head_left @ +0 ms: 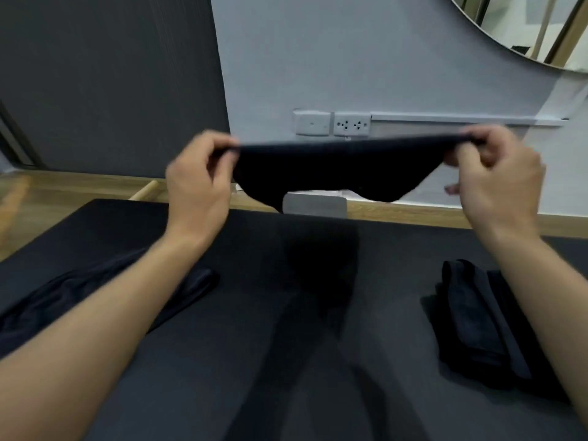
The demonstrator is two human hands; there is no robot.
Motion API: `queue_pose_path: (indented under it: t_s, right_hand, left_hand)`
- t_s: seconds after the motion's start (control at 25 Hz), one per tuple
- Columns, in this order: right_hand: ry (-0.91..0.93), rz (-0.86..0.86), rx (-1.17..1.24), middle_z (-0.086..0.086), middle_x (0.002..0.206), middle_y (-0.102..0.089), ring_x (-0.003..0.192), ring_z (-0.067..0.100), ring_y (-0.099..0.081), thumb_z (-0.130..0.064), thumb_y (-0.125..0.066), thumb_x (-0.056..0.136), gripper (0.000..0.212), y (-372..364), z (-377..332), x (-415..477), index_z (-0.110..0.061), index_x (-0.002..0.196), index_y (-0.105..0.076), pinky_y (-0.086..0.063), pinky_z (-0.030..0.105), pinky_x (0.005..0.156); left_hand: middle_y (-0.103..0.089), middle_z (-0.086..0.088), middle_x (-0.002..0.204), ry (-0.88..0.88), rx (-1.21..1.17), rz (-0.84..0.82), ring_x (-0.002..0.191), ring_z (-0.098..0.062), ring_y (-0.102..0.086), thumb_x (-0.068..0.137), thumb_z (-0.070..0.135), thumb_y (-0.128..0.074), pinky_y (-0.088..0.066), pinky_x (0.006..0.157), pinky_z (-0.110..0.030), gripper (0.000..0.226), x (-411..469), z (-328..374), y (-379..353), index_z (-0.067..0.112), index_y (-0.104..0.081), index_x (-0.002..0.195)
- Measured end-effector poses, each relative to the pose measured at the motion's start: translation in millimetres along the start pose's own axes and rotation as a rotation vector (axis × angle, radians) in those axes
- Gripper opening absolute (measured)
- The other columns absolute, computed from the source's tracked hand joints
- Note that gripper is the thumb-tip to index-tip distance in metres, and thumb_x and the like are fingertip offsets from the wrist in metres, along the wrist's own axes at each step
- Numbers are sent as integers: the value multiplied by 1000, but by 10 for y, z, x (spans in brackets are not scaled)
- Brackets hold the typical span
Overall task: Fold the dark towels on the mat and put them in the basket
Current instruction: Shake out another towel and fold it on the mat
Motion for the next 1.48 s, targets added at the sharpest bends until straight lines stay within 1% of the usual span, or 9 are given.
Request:
queue_pose_path:
  t_s: [0.2,0.36,0.52,0.6,0.76,1.0,1.16,1.28,1.48]
  right_hand:
    - [-106,-724,-505,-9,61,-69,70,21,-70,-19,-60,83,10,72,406,-749,-24,78,-66,-56,35,70]
    - [-494,-1290,-523,1,67,-73,58,15,-65,-7,-53,89,16,119,525,-1006,-11,78,-64,-51,26,53]
    - [-421,-1488,-661,-4,74,-66,68,14,-58,-17,-67,81,11,170,540,-994,-22,73,-73,-48,24,62]
    - [-327,-1334,-539,-4,82,-70,79,15,-62,-17,-65,82,13,82,590,-954,-24,72,-72,-49,29,75]
    - [-624,-817,-9,2,78,-64,72,15,-56,-8,-59,92,13,-209,861,-957,-14,83,-67,-42,25,60]
    - [-770,-466,15,7,95,-72,80,19,-68,-17,-70,90,3,-903,1567,-756,-16,89,-68,-55,30,64]
    - [-753,-389,-93,3,97,-71,92,22,-68,-24,-78,81,13,-1342,2057,-626,-22,87,-67,-57,40,89]
    - [-649,-387,-324,3,106,-67,104,22,-63,-22,-74,84,15,-1447,2168,-593,-19,97,-66,-49,30,95]
    - [131,-638,-500,9,140,-49,129,30,-47,-33,-55,92,45,-1835,1547,-1124,-18,134,-53,-37,43,106]
  left_hand:
    - [-59,3,81,218,214,-445,71,-7,-57,87,16,-71,-37,69,-7,15,-942,-440,106,31,-72,89]
    - [-74,2,81,544,36,-1256,78,-9,-65,80,21,-79,-46,78,-23,9,-1070,-633,101,29,-77,76]
    - [-66,-1,83,750,-61,-1739,80,-15,-55,77,22,-74,-41,74,-24,7,-1340,-586,169,18,-74,82]
    - [-63,-3,78,855,-214,-1531,77,-13,-56,71,18,-68,-40,72,-24,6,-1385,-620,98,15,-68,75]
    - [-69,-6,84,1008,-364,-803,84,-20,-61,83,11,-70,-43,77,-34,12,-1230,-1022,-102,20,-72,74]
    - [-68,-9,92,1037,-268,-367,81,-19,-63,94,8,-63,-52,70,-31,13,-1143,-1449,-653,16,-70,88]
    - [-71,-8,99,1085,-129,-278,89,-22,-67,91,13,-67,-59,80,-38,18,-1142,-1934,-1007,26,-72,79]
    - [-70,-4,110,971,233,-219,105,-24,-64,88,19,-71,-53,95,-34,9,-1064,-1979,-1107,23,-73,95]
    - [-41,-9,152,222,520,-645,140,-29,-37,99,38,-48,-28,112,-48,49,-1375,-1310,-1578,20,-45,144]
Point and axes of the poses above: each hand's wrist, its own x-axis towards the middle knuckle, its own y-axis out of the back of the hand, z = x × y, the point moved 4 cm from there along x, towards the middle knuckle
